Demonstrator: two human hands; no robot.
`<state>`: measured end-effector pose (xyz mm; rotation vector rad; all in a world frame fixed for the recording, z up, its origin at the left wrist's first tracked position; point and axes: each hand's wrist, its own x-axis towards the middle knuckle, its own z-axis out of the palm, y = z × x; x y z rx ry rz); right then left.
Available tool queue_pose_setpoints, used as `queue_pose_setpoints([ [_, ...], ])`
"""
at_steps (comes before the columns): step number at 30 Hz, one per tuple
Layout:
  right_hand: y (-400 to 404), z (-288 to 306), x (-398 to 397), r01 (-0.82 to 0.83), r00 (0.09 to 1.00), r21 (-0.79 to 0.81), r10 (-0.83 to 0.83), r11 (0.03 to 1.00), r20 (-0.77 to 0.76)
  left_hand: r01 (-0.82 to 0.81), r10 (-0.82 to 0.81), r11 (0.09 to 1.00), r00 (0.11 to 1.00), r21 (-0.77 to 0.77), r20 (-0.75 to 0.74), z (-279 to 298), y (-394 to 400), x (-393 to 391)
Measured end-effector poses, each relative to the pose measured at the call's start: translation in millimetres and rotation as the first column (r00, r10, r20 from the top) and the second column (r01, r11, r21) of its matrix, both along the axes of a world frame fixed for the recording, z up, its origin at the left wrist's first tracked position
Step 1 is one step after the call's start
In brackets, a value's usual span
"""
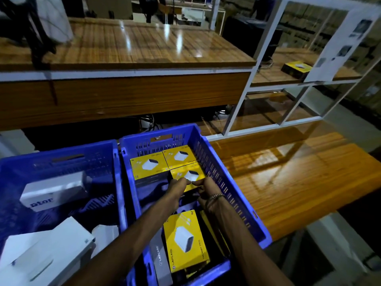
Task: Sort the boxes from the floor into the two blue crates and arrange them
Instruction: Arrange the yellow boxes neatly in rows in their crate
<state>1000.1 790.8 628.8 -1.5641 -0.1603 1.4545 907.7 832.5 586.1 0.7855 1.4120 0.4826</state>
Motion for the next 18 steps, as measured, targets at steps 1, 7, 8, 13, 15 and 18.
queue_pose_setpoints([
  [1, 1, -3, 3, 0.01, 1.0, 0.009, -0.01, 1.0, -0.016, -0.012, 0.012, 1.0, 1.0, 0.0, 0.018, 1, 1, 0],
  [7, -8, -13, 13, -0.102, 0.992, -0.069, 0.107, 0.992, 0.072, 0.08, -0.078, 0.996, 0.995, 0.028, -0.054, -8, 7, -7],
  [8, -12, -12, 13, -0.155, 0.972, -0.068, 0.165, 0.986, 0.17, 0.087, -0.083, 0.994, 0.994, 0.059, -0.071, -8, 8, -9],
  [13, -44, -36, 20, -0.75, 0.443, -0.1, 0.609, 0.654, 0.658, 0.171, -0.169, 0.914, 0.985, 0.368, -0.037, 7, -2, -42],
  [15, -50, -44, 21, -0.838, 0.152, -0.244, 0.637, 0.489, 0.756, 0.498, -0.403, 0.713, 0.867, 0.494, -0.293, 21, -24, -71],
  [18, -48, -42, 19, -0.761, -0.236, -0.578, 0.705, 0.293, 0.669, 0.924, -0.437, 0.273, 0.366, 0.267, -0.822, 30, -46, -100],
])
